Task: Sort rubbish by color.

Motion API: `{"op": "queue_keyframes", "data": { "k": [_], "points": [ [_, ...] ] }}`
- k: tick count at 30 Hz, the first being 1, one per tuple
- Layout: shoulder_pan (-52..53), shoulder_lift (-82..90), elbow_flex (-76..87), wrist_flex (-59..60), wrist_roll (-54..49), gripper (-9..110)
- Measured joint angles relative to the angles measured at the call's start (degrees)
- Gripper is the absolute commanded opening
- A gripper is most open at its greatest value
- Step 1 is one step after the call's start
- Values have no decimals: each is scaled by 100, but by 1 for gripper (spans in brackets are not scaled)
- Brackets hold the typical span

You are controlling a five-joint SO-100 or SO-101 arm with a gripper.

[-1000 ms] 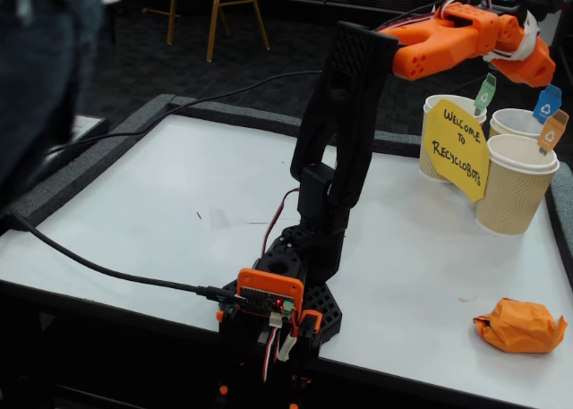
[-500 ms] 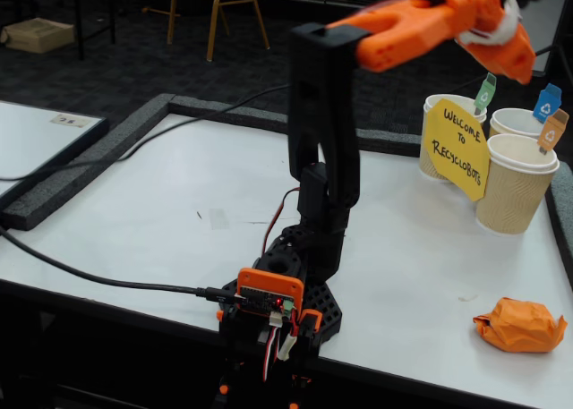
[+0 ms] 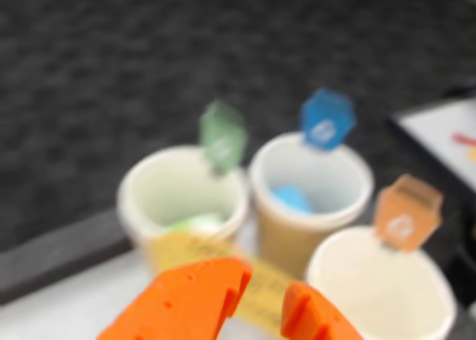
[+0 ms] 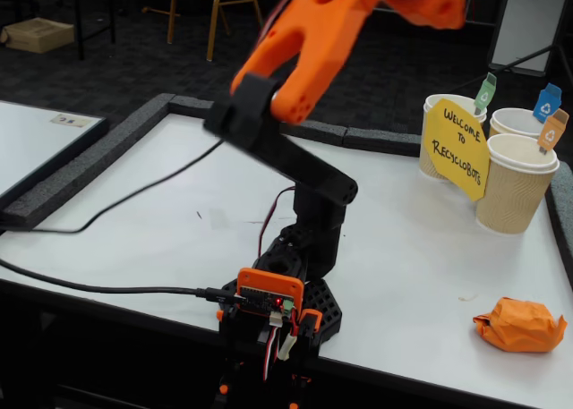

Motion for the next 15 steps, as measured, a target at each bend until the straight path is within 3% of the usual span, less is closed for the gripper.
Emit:
{"op": "queue_keyframes", "data": {
  "k": [6, 15],
  "points": [
    [-290, 712, 44, 1151, 0, 0],
    [-229, 976, 404, 1345, 0, 0]
  ]
}}
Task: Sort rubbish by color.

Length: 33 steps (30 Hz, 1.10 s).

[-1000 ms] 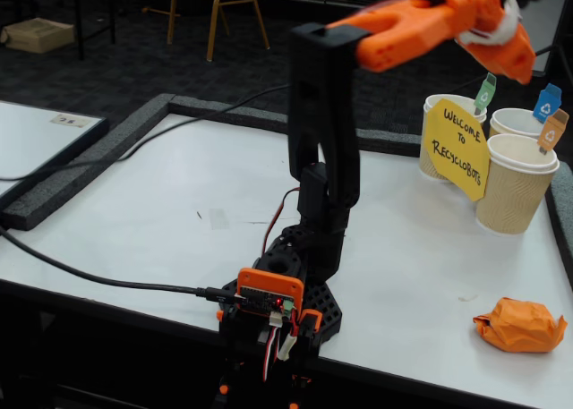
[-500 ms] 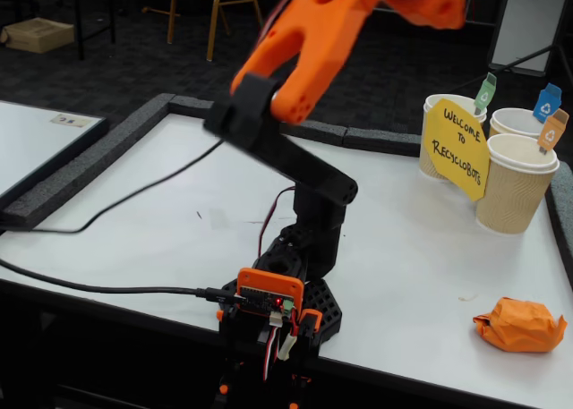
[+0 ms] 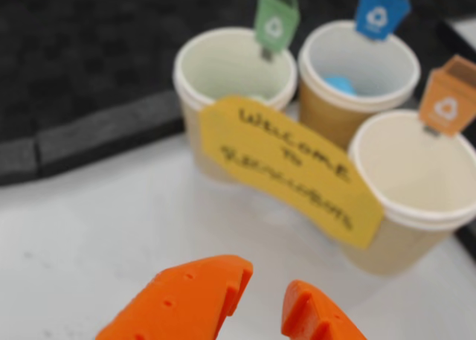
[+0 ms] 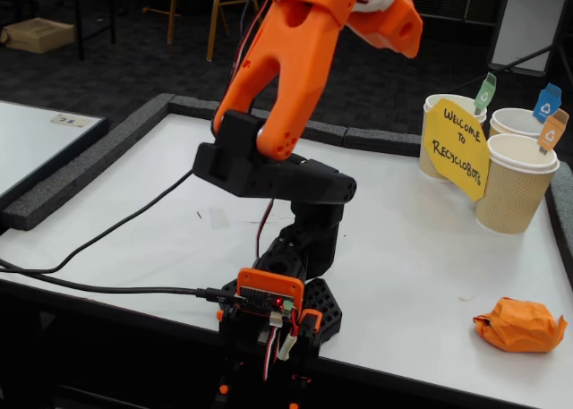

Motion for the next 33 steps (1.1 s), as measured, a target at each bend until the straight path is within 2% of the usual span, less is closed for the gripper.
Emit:
{"op": "queue_keyframes", "data": {
  "k": [7, 16, 25, 33],
  "points": [
    [369, 0, 229, -281, 0, 0],
    [1345, 0, 782, -861, 0, 0],
    [2997, -387, 1679, -1529, 0, 0],
    [4746, -861, 2505, -2672, 0, 0]
  ]
}}
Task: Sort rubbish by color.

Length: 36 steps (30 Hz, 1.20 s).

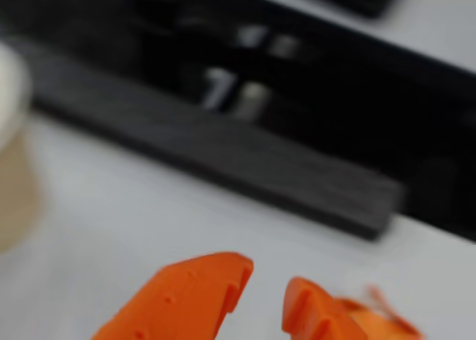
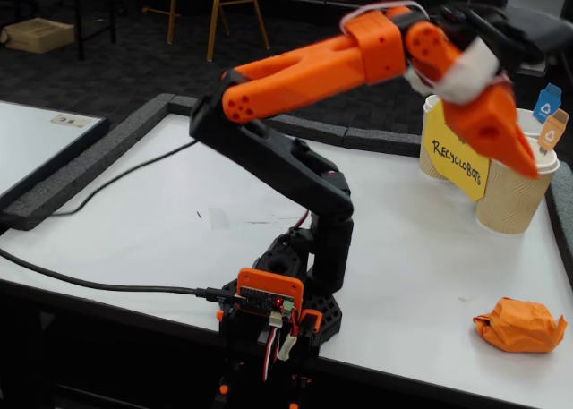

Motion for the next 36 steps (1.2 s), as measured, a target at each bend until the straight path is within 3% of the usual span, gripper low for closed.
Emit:
{"op": "queue_keyframes", "data": {
  "k": [10, 20, 31, 36],
  "points": [
    [1099, -932, 18, -352, 0, 0],
    [1134, -2215, 18, -167, -35, 0],
    [1178, -3981, -844, 97, -984, 0],
    [1468, -4298, -1151, -53, -1485, 14]
  ]
}}
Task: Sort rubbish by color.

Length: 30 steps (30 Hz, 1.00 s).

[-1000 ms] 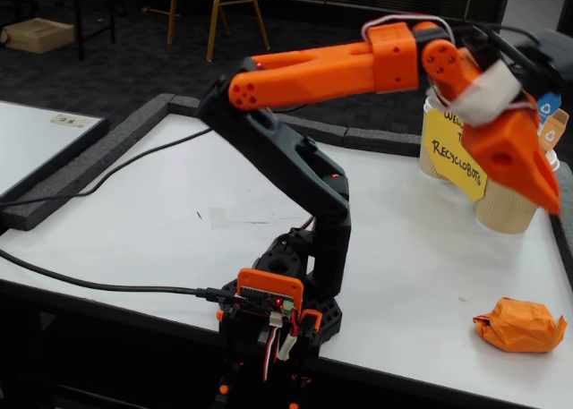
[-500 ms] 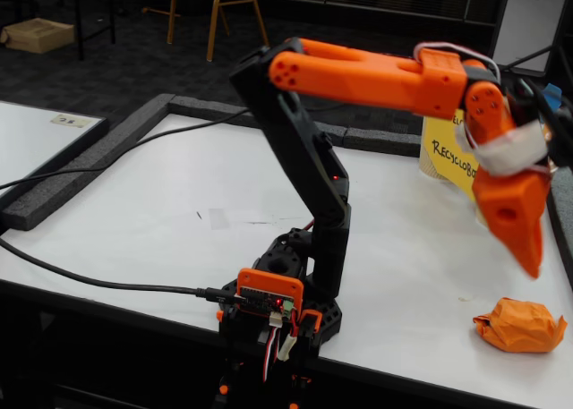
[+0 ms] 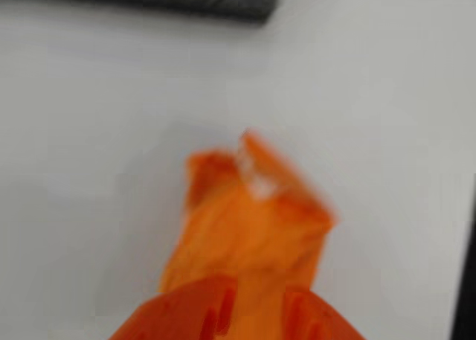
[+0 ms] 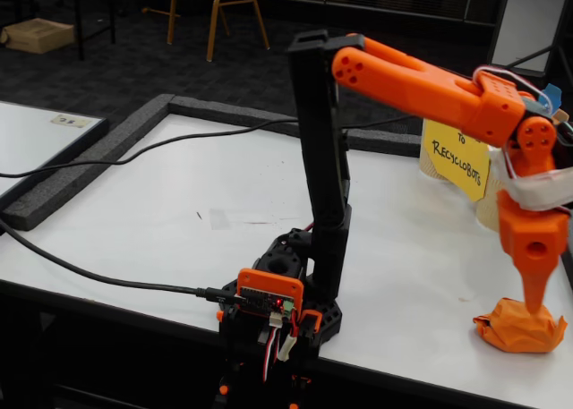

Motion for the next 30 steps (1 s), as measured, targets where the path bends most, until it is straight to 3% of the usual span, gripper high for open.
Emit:
{"op": "queue_keyframes", "data": {
  "k": [7, 15, 20, 25, 30],
  "points": [
    [378, -62, -44, -149, -422, 33],
    [431, -290, -44, -149, -457, 35],
    [404, -756, -44, -158, -457, 29],
    [281, -1072, -44, -404, -457, 2],
    [132, -1116, -44, -554, -457, 0]
  ]
}}
